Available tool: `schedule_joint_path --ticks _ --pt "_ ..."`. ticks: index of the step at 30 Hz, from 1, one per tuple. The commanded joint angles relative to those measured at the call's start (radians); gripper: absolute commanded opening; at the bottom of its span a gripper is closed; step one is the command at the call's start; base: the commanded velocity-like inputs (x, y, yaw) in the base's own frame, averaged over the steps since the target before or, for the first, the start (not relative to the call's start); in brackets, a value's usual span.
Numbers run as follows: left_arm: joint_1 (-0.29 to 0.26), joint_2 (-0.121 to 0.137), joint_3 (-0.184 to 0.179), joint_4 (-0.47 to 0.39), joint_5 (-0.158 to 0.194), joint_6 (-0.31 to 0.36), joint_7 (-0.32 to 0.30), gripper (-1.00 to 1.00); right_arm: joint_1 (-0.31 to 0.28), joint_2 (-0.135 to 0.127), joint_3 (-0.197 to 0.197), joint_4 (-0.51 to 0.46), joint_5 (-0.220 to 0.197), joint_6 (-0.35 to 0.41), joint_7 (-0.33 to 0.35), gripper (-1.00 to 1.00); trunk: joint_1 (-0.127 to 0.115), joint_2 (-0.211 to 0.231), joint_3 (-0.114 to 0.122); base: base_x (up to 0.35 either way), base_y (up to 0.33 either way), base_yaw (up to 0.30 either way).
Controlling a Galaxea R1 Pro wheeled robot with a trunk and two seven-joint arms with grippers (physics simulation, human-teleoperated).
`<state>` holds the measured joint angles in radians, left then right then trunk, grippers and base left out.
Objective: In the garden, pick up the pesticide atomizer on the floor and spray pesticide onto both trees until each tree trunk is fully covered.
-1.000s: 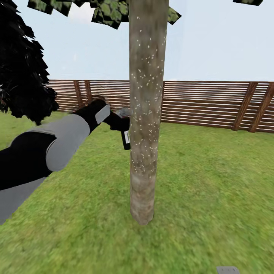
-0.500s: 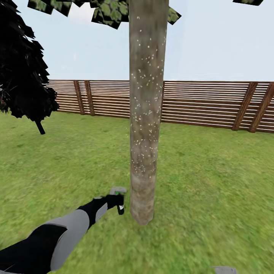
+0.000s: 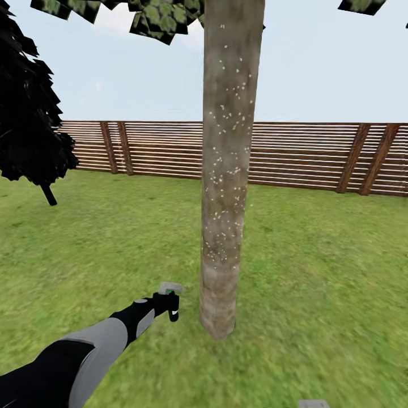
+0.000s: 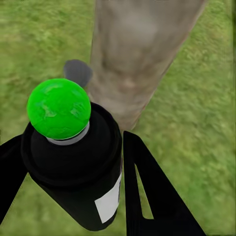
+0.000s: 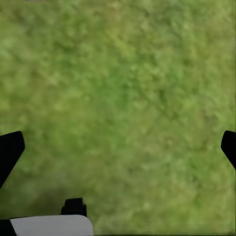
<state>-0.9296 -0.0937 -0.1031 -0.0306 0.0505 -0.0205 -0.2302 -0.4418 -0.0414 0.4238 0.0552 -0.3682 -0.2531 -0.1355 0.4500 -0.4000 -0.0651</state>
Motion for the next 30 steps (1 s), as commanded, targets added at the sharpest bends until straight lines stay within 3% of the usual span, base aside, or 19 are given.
schedule_joint_path --ticks 1,10,20,30 --pt "0.0 0.001 0.0 0.0 0.0 0.0 0.0 -1.0 0.0 0.0 0.0 0.0 0.0 0.0 0.0 1.0 0.0 0.0 0.001 0.001 0.35 -0.233" --pt "0.0 0.007 0.0 -0.001 0.0 0.001 0.0 -1.0 0.001 0.0 0.001 0.0 0.0 0.0 0.0 1.0 0.0 0.0 0.007 0.0 0.35 -0.218" --pt "0.0 0.014 0.0 -0.002 0.0 0.001 0.0 -1.0 0.002 0.0 0.0 0.0 0.0 -0.001 0.0 1.0 0.0 0.0 0.009 0.004 0.35 -0.073" --pt "0.0 0.013 0.0 -0.002 0.0 0.0 0.0 -1.0 0.003 0.0 0.0 0.0 0.0 -0.002 -0.001 1.0 0.0 0.0 0.017 0.18 0.336 -0.248"
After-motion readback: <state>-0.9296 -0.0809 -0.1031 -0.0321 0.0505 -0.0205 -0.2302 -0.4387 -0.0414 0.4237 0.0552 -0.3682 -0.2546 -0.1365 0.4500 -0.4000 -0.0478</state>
